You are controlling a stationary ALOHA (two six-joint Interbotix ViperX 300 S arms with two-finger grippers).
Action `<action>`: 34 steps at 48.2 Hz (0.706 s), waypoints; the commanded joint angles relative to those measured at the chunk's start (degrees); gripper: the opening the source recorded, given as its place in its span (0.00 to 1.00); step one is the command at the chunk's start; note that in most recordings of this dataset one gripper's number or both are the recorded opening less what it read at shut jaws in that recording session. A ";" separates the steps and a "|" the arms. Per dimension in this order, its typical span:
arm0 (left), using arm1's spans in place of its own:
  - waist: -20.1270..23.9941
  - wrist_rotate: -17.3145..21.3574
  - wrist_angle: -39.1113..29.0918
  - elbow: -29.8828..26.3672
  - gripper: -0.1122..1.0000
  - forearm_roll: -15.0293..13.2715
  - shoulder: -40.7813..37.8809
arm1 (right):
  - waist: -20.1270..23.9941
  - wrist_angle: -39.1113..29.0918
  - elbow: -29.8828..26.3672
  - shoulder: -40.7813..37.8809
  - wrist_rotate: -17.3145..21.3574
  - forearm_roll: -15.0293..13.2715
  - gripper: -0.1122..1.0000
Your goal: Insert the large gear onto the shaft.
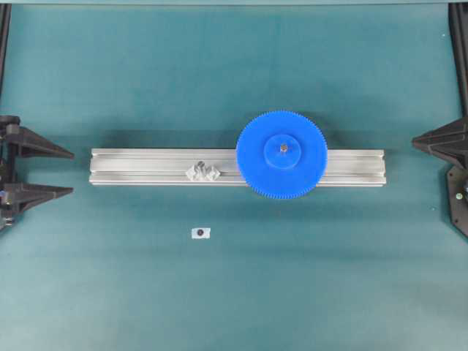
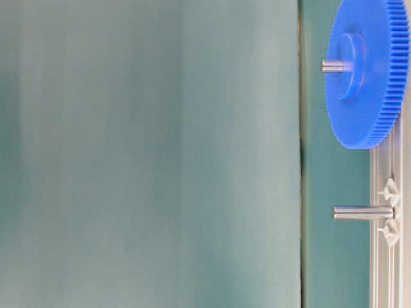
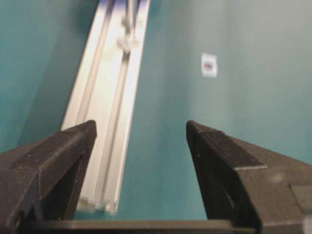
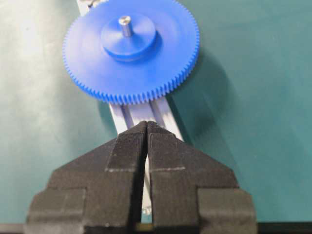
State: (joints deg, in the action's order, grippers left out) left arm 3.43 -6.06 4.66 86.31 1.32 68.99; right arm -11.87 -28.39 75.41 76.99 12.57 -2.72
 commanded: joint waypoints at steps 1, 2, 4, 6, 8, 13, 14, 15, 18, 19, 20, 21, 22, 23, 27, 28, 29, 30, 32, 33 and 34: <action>0.09 -0.35 2.90 0.00 0.77 0.18 0.62 | -0.09 0.53 -0.62 -0.53 0.53 0.09 0.15; 0.09 -0.53 3.08 0.09 0.77 0.18 0.88 | -0.18 0.53 -0.62 -0.44 0.53 0.09 0.15; 0.18 -0.62 3.08 0.35 0.77 0.18 1.32 | -0.18 0.53 -0.53 -0.53 0.53 0.09 0.15; 0.09 -0.70 3.08 0.70 0.77 0.18 1.41 | -0.18 0.53 -0.62 -0.53 0.53 0.09 0.15; 0.09 -0.79 3.08 1.14 0.77 0.18 1.41 | -0.18 0.53 -0.53 -0.53 0.53 0.09 0.15; 0.09 -0.79 3.08 2.20 0.78 0.18 1.32 | -0.09 0.53 -0.53 -0.53 0.53 0.09 0.15; 0.09 -0.79 2.99 2.46 0.78 0.18 1.32 | -0.18 0.53 -0.53 -0.53 0.53 0.09 0.15; 0.18 -0.79 2.90 2.72 0.78 0.18 1.32 | -0.18 0.53 -0.62 -0.44 0.53 0.09 0.15; 0.09 -0.79 2.72 3.52 0.78 0.18 1.23 | -0.09 0.53 -0.62 -0.53 0.53 0.09 0.15; 0.09 -0.88 2.72 3.69 0.78 0.18 1.23 | -0.18 0.53 -0.62 -0.53 0.53 0.09 0.15; 0.09 -0.88 2.72 3.87 0.78 0.18 1.23 | -0.18 0.53 -0.62 -0.44 0.53 0.09 0.15; 0.09 -0.97 2.81 3.96 0.78 0.18 1.32 | -0.18 0.53 -0.53 -0.53 0.53 0.09 0.15; 0.09 -0.97 2.81 3.96 0.78 0.18 1.23 | -0.18 0.53 -0.62 -0.53 0.53 0.09 0.15; 0.09 -0.97 2.81 3.96 0.78 0.18 1.32 | -0.18 0.53 -0.62 -0.53 0.53 0.09 0.15; 0.09 -0.97 2.81 4.04 0.78 0.18 1.23 | -0.18 0.53 -0.62 -0.53 0.53 0.09 0.15; 0.09 -0.88 2.90 4.04 0.78 0.18 1.23 | -0.18 0.53 -0.62 -0.44 0.53 0.09 0.15; 0.09 -0.97 2.81 4.13 0.78 0.18 1.23 | -0.18 0.53 -0.53 -0.53 0.53 0.09 0.15; 0.09 -0.97 3.08 4.22 0.78 0.18 1.23 | -0.18 0.53 -0.53 -0.44 0.53 0.09 0.15; 0.18 -0.88 3.16 4.31 0.78 0.18 1.32 | -0.18 0.53 -0.53 -0.53 0.53 0.09 0.15; 0.09 -0.88 3.25 4.31 0.78 0.18 1.41 | -0.18 0.53 -0.53 -0.53 0.53 0.09 0.15; 0.09 -0.88 3.25 4.39 0.78 0.18 1.41 | -0.18 0.53 -0.62 -0.53 0.53 0.09 0.15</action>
State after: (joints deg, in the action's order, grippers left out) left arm 3.43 -6.94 7.21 91.32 1.32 70.84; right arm -11.87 -28.39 75.32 76.99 12.57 -2.64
